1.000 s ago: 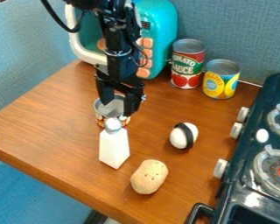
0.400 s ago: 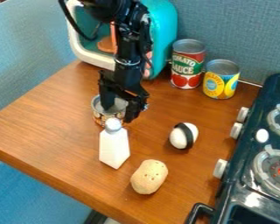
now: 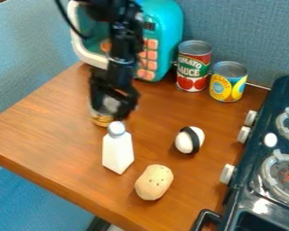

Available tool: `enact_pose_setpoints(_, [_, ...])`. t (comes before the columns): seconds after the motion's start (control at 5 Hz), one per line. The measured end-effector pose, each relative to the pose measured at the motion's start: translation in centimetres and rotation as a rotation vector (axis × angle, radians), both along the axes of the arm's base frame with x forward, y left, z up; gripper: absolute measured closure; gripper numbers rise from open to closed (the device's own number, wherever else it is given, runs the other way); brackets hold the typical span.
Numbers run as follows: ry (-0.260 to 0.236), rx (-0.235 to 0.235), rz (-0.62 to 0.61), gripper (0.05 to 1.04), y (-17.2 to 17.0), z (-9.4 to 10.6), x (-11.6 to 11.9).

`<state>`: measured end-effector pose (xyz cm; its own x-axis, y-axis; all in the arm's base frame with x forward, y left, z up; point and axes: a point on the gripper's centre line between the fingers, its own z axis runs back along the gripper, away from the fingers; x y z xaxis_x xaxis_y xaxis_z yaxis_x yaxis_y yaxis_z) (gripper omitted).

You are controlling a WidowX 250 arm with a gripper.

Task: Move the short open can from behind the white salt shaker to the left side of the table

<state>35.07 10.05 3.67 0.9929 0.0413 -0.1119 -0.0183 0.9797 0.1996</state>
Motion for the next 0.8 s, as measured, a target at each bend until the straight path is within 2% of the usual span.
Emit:
enact_pose_setpoints(0.2, [0.021,0.023,0.073,0.079,3.3,0.1,-1.3])
enact_pose_setpoints(0.4, [0.048,0.052,0.087,0.08,5.5,0.2,-2.3])
enact_pose_setpoints(0.8, [0.057,0.013,0.09,0.082,6.4,0.3,-2.8])
